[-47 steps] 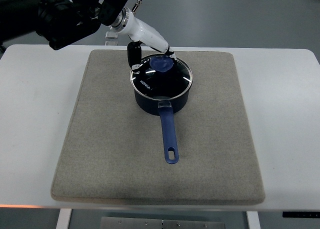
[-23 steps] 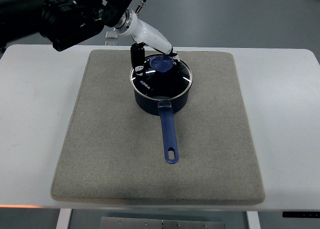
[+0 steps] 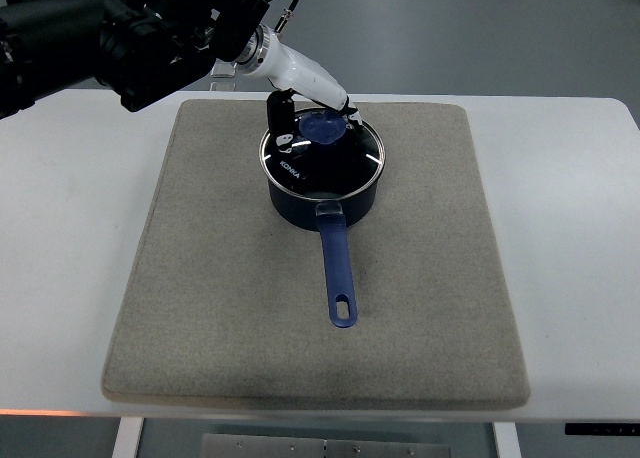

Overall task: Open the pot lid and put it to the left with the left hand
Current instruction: 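Lower the left hand onto the blue knob of the glass lid, then close the left hand fingers around the blue lid knob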

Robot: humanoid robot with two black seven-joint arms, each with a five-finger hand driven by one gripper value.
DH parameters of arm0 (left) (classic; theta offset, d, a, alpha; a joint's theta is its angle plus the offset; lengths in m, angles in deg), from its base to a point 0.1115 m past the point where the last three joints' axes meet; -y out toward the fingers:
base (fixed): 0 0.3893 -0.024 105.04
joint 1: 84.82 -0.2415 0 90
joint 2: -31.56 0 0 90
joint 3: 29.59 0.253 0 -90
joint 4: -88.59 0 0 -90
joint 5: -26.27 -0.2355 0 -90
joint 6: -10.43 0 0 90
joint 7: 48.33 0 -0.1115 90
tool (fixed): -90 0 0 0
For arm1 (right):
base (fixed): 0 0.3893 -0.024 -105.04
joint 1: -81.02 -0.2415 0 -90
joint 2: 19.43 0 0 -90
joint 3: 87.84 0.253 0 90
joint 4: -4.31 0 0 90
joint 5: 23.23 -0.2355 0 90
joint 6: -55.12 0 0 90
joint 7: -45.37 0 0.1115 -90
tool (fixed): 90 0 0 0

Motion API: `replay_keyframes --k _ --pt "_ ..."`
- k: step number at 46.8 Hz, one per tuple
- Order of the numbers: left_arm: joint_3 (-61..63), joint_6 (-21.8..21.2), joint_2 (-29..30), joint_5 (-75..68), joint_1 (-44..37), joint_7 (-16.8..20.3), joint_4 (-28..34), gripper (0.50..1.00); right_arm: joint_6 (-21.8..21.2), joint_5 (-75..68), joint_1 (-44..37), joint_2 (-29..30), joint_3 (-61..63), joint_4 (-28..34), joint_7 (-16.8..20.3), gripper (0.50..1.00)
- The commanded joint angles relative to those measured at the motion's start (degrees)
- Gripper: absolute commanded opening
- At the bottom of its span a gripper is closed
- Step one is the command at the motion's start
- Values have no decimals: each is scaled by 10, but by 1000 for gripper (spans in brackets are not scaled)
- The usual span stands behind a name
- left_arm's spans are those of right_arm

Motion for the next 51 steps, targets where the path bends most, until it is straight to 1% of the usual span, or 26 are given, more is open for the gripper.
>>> replay_keyframes --k 1,11,13,20,25,27,30,34,35,39,47,51 --pt "1 -7 0 -1 1 0 0 958 0 0 0 0 0 0 0 917" --pt "0 -10 -1 0 2 0 0 958 0 0 0 0 0 0 0 915" --pt "-1 -10 -1 1 2 0 0 945 0 0 0 0 0 0 0 915" --pt "-6 -10 -3 5 1 0 1 941 0 0 0 0 0 0 0 917" --pt "-14 -10 -3 5 0 0 1 896 0 0 0 0 0 0 0 915" --pt "-14 -10 -4 5 1 0 1 855 0 0 0 0 0 0 0 915" --pt "-14 -10 -4 5 1 0 1 823 0 0 0 0 0 0 0 917" --pt "-14 -10 -4 3 2 0 1 812 0 0 0 0 0 0 0 915" --pt "-14 -10 -4 2 2 0 1 799 0 0 0 0 0 0 0 917" --pt "-13 -10 -4 -4 1 0 0 793 0 0 0 0 0 0 0 917" --pt "-13 -10 -4 -7 3 0 1 799 0 0 0 0 0 0 0 917" --pt "-13 -10 -4 -8 3 0 1 791 0 0 0 0 0 0 0 915"
